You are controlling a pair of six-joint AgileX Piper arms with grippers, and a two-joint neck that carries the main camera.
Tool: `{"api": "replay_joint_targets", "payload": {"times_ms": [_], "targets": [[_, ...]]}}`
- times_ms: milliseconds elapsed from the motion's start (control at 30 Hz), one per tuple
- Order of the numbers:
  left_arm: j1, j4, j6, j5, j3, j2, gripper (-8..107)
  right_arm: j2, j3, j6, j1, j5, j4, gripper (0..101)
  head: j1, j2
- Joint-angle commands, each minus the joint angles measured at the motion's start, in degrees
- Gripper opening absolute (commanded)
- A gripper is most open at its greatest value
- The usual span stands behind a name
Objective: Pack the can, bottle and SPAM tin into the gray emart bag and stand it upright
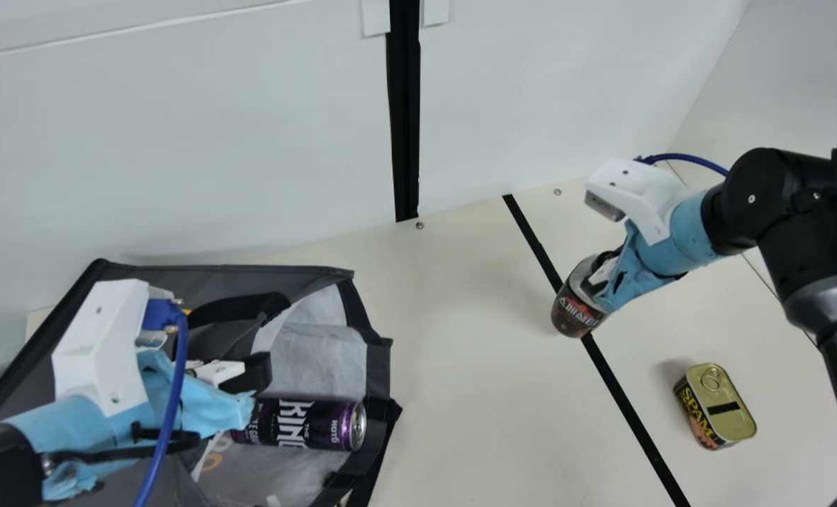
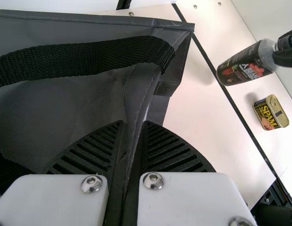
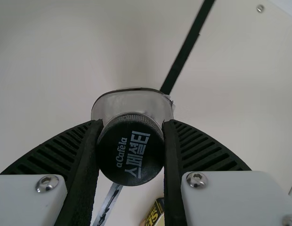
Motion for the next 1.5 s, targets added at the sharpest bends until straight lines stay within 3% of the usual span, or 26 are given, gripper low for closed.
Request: {"api": "replay_joint_targets", "payload": {"times_ms": [0,733,1467], "targets": [[0.0,0.0,0.0,0.0,0.0,0.0,-8,-0.43,1.02,-1.98,0.86,0.11,0.59,0,-1.3,-0.14],[0.0,0.0,0.0,0.0,0.0,0.0,-8,-6.8,9.2,-7.24,13.24,0.11,4.68,0,-1.3,-0.14],[0.0,0.0,0.0,0.0,0.0,0.0,-8,-11.02,9.91,-7.18,18.99,0.11,13.65,0,-1.3,-0.14]]}}
